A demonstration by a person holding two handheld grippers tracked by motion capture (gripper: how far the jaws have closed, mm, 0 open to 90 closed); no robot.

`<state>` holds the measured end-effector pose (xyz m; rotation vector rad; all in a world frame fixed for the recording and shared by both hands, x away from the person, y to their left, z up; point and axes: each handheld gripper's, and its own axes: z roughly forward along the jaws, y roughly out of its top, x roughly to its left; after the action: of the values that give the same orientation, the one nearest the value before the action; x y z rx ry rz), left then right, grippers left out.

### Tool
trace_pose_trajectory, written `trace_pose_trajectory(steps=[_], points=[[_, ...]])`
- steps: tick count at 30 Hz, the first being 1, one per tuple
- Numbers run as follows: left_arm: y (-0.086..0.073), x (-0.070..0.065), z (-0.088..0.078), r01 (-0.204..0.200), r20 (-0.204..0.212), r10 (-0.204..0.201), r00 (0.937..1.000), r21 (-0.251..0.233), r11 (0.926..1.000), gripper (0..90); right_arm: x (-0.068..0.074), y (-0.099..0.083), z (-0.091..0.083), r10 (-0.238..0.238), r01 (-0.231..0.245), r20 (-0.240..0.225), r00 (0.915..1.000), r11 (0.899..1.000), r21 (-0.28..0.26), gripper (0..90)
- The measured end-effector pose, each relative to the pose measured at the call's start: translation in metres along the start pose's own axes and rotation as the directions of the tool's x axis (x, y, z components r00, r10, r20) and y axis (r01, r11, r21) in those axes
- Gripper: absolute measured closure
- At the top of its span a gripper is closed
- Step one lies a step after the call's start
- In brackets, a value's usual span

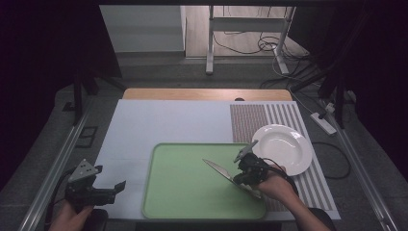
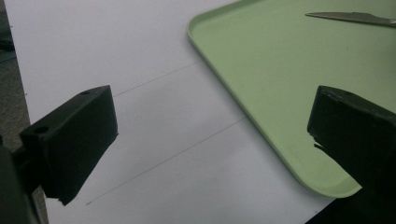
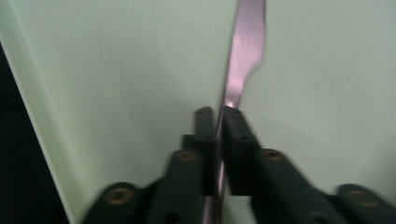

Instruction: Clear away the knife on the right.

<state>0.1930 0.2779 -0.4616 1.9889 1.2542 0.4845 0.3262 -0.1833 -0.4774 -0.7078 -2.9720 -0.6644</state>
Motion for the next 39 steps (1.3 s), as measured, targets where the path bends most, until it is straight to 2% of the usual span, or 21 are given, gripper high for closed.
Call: trace_pose_trajectory(steps=[1, 3, 6, 8, 10, 12, 14, 16, 20, 26, 39], points=[[0.0, 0.0, 0.0, -0.002, -0.001, 0.002, 1.0, 0.001, 1.0, 1.9, 0.001, 0.006, 0.001, -0.011, 0.011, -0.012, 0.9999, 1.0, 0.0, 90.0], [0.0, 0.0, 0.0, -0.002, -0.001, 0.002, 1.0, 0.003, 1.0, 1.9, 0.003, 0.02, 0.008, -0.042, 0.042, -0.008, 0.9991, 0.999, -0.001, 90.0], [0.0, 0.0, 0.0, 0.003, 0.001, -0.003, 1.0, 0.001, 1.0, 1.9, 0.004, 0.036, 0.025, -0.088, 0.088, -0.024, 0.9958, 0.996, 0.015, 90.0], [0.0, 0.001, 0.0, 0.006, 0.002, -0.006, 1.0, 0.0, 1.0, 1.9, 0.003, 0.044, 0.034, -0.111, 0.111, -0.011, 0.9937, 0.993, 0.031, 90.0], [0.0, 0.001, 0.0, 0.005, 0.001, -0.005, 1.0, 0.001, 1.0, 1.9, 0.001, 0.05, 0.043, -0.131, 0.131, -0.005, 0.9913, 0.991, 0.037, 90.0], [0.0, 0.0, 0.0, 0.002, 0.0, -0.002, 1.0, -0.001, 1.0, 1.9, -0.002, 0.054, 0.049, -0.143, 0.142, 0.017, 0.9895, 0.988, 0.067, 90.0], [0.0, 0.0, 0.0, 0.001, 0.0, -0.001, 1.0, -0.001, 1.0, 1.9, -0.005, 0.055, 0.049, -0.138, 0.137, 0.013, 0.9903, 0.989, 0.061, 90.0], [0.0, 0.001, 0.0, 0.002, 0.001, -0.002, 1.0, -0.001, 1.0, 1.9, -0.007, 0.054, 0.047, -0.154, 0.15, 0.045, 0.987, 0.985, 0.084, 90.0], [0.0, 0.0, 0.0, -0.005, -0.003, 0.005, 1.0, 0.002, 1.0, 1.9, -0.018, 0.046, 0.04, -0.133, 0.126, 0.065, 0.989, 0.987, 0.099, 90.0], [0.0, 0.0, 0.0, -0.004, -0.002, 0.004, 1.0, 0.001, 1.0, 1.9, -0.036, 0.033, 0.031, -0.06, 0.053, 0.075, 0.9954, 0.994, 0.093, 90.0], [0.0, 0.0, 0.0, 0.002, 0.001, -0.002, 1.0, 0.0, 1.0, 1.9, -0.052, 0.006, 0.016, 0.015, -0.022, 0.079, 0.9968, 0.996, 0.082, 90.0]])
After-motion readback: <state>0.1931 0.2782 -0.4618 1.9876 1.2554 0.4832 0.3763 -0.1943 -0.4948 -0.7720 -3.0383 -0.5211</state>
